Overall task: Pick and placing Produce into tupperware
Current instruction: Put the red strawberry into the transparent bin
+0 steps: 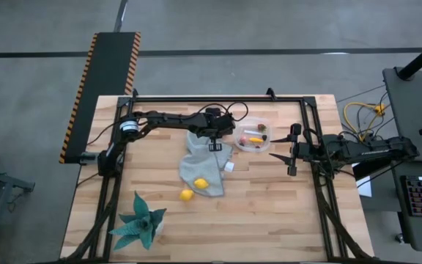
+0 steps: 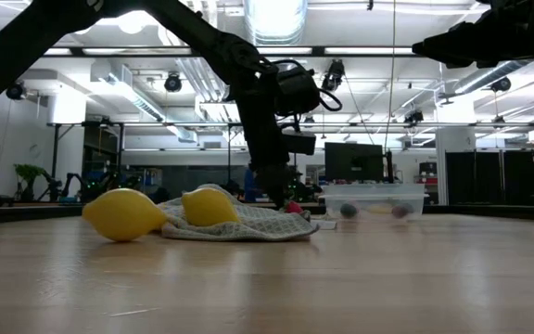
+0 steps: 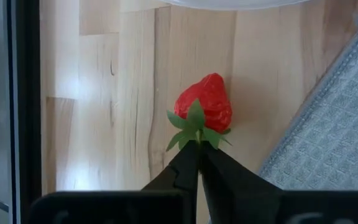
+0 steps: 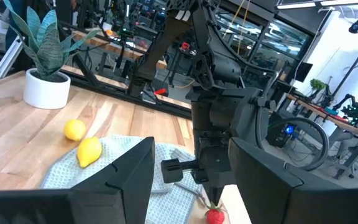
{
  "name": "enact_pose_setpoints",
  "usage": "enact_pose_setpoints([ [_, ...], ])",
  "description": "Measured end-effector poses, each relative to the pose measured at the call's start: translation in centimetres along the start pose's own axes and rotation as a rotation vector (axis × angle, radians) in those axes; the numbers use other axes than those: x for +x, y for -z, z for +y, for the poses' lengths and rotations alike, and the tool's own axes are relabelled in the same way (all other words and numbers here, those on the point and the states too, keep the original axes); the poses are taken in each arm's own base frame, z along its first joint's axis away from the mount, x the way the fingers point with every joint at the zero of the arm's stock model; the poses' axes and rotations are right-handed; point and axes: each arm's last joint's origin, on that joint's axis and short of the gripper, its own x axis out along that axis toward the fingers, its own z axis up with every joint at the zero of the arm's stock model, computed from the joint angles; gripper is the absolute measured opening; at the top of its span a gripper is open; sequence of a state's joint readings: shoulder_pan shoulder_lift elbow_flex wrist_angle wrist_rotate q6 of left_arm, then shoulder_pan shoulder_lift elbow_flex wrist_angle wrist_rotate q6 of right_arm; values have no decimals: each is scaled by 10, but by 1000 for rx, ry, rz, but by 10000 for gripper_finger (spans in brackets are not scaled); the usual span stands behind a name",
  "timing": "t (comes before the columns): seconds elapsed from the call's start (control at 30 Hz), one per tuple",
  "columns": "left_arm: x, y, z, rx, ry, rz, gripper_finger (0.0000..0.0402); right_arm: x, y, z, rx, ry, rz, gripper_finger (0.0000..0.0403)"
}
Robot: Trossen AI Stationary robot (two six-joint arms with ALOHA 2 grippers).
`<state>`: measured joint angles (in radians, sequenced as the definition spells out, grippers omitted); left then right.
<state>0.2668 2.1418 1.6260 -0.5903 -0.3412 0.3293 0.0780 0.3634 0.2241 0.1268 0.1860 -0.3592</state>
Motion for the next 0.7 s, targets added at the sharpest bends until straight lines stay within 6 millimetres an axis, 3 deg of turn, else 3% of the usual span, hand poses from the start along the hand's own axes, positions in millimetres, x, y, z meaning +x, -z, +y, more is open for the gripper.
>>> enact_pose_setpoints([
  [0.7, -12, 2, 3, 39, -38, 44, 0, 0, 0, 0, -4, 0, 4, 199],
])
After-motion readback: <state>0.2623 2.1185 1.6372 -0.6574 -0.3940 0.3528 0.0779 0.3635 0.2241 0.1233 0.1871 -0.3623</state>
